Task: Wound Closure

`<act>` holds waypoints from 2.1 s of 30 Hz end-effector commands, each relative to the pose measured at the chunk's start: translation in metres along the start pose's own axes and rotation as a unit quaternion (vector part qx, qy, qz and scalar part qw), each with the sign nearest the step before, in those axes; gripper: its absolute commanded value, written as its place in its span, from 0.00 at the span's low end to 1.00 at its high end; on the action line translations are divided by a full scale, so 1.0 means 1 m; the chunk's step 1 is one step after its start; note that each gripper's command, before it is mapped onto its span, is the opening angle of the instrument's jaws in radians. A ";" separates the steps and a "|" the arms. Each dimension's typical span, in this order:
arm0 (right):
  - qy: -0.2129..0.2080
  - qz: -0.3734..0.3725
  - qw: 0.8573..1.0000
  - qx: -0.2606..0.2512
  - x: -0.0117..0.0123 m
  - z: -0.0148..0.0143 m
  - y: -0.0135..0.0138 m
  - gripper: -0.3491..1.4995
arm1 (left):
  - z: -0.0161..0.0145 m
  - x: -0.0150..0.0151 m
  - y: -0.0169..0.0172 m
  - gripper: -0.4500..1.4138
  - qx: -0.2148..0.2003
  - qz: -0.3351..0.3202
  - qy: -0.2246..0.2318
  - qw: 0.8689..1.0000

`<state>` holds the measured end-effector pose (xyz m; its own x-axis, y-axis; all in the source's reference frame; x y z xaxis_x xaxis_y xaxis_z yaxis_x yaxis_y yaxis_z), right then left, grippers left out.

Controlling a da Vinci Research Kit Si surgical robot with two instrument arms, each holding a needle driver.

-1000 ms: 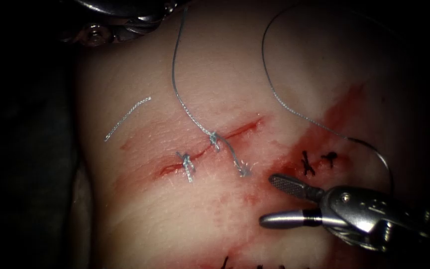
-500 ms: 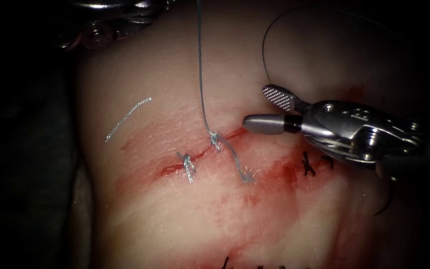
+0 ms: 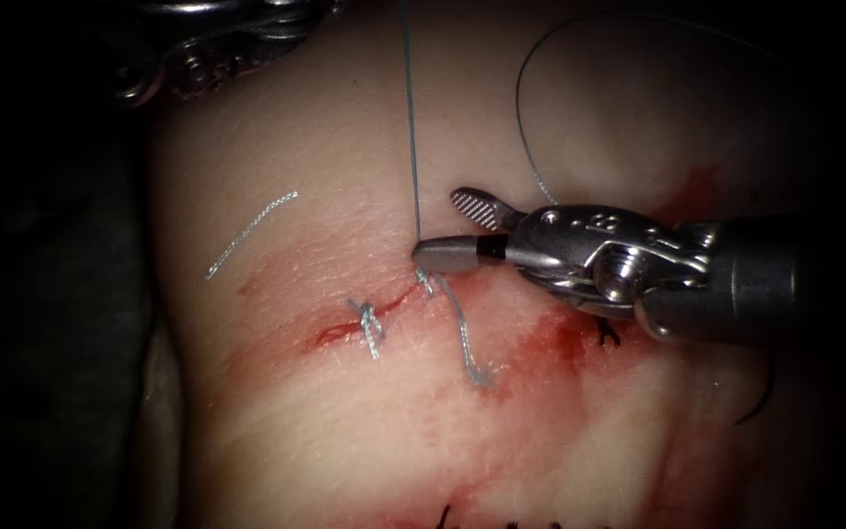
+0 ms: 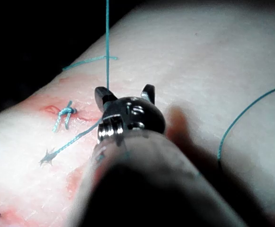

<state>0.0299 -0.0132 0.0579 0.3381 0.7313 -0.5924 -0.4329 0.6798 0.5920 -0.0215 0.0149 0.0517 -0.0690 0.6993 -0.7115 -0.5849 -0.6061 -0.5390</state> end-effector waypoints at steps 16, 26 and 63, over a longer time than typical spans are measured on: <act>-0.010 -0.014 0.999 0.038 0.0006 0.0018 -0.0026 0.75 | 0.0012 -0.0005 0.0003 0.00 -0.006 0.004 0.001 1.000; -0.010 -0.016 0.999 0.036 0.0005 0.0033 -0.0024 0.76 | 0.0012 -0.0005 0.0003 0.00 -0.007 0.004 0.001 1.000; -0.017 0.030 0.999 0.009 0.0007 0.0063 -0.0029 0.00 | 0.0013 -0.0005 0.0005 0.00 -0.005 0.005 0.001 1.000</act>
<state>0.0358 -0.0145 0.0590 0.3381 0.7741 -0.5352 -0.4469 0.6326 0.6325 -0.0223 0.0145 0.0519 -0.0742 0.6938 -0.7164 -0.5732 -0.6175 -0.5386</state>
